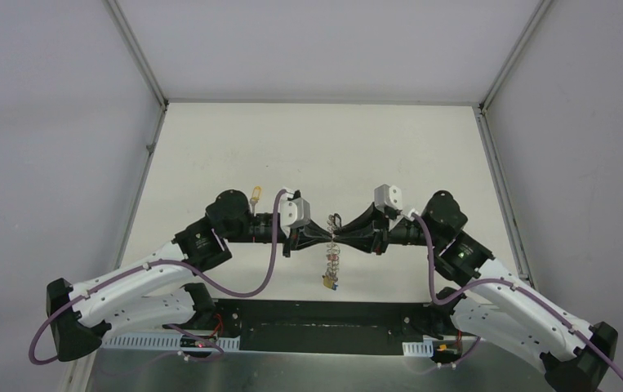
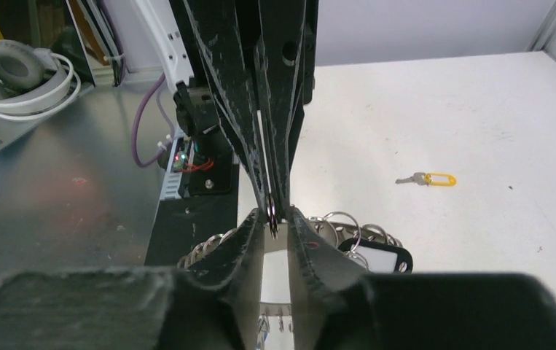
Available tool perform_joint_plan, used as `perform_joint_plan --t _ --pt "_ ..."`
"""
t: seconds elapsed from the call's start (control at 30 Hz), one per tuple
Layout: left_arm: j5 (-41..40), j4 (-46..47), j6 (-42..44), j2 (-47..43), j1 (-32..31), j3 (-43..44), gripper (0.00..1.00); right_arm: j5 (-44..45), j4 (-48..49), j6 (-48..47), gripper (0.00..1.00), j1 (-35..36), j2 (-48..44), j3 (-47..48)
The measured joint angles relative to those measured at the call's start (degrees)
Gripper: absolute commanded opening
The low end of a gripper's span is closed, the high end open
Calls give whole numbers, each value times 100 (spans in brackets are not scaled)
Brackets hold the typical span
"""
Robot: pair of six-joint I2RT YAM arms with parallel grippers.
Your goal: Put the keys on the keyring
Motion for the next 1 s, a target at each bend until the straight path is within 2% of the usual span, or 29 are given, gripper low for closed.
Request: perform_joint_plan --t 0.03,0.13,0.37,0.57,0.73,1.0 --pt "-7 -109 37 0 -2 44 0 24 33 15 40 2 -7 0" --pt "-28 -595 227 4 -2 175 0 76 197 39 52 7 -63 0" --pt "-42 -1801 1062 190 -2 813 0 83 271 28 60 7 -98 0" --pt "-37 -2411 2096 393 -4 1239 0 68 232 7 59 7 -61 0" --pt "-76 -2881 2892 503 -116 1517 0 -13 232 -24 48 13 125 0" --pt "-564 -3687 3351 977 -313 2345 0 -94 236 -122 40 35 385 0"
